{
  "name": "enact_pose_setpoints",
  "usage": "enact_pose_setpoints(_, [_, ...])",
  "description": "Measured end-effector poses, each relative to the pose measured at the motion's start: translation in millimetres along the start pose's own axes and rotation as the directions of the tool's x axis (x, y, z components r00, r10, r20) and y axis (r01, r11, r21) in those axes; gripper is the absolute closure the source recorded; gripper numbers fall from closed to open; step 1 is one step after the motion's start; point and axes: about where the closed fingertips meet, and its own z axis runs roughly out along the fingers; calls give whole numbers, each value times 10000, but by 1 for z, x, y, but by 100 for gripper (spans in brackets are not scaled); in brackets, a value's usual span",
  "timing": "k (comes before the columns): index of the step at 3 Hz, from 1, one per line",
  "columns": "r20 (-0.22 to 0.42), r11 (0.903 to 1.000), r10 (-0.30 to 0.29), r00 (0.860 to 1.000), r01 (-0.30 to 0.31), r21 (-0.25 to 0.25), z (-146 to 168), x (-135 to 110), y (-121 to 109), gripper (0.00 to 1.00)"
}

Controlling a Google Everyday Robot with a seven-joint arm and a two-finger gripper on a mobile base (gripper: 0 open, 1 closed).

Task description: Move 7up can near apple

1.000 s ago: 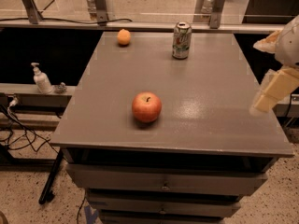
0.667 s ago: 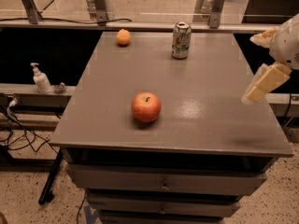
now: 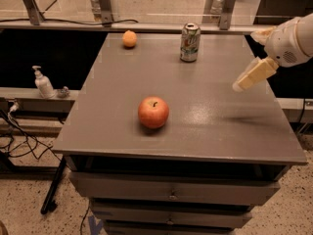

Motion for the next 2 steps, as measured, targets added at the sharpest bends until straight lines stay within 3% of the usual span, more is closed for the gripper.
enact_pose_setpoints(1, [857,9974,690,9939,-704,137,39,-13,-16,0])
enact_pose_setpoints(2, [857,9974,690,9939,-704,135,40,-13,-16,0])
